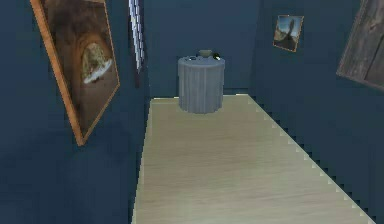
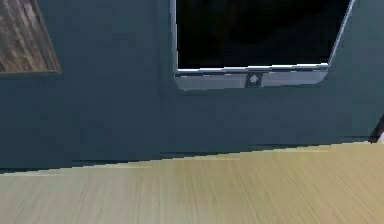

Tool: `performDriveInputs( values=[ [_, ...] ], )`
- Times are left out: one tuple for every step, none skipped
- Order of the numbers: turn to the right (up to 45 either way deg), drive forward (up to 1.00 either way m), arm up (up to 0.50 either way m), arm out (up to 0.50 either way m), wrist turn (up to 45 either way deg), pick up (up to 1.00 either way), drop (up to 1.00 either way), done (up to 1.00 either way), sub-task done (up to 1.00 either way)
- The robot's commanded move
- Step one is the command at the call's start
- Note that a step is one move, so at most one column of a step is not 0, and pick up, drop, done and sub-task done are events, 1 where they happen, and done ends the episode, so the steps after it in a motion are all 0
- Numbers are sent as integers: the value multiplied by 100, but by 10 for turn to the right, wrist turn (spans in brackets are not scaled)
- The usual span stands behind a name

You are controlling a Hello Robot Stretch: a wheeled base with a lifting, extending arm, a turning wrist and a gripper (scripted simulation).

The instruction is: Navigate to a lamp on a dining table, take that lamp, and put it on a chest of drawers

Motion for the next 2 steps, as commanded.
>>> performDriveInputs(
  values=[
    [0,100,0,0,0,0,0,0,0],
    [-30,0,0,0,0,0,0,0,0]
  ],
)
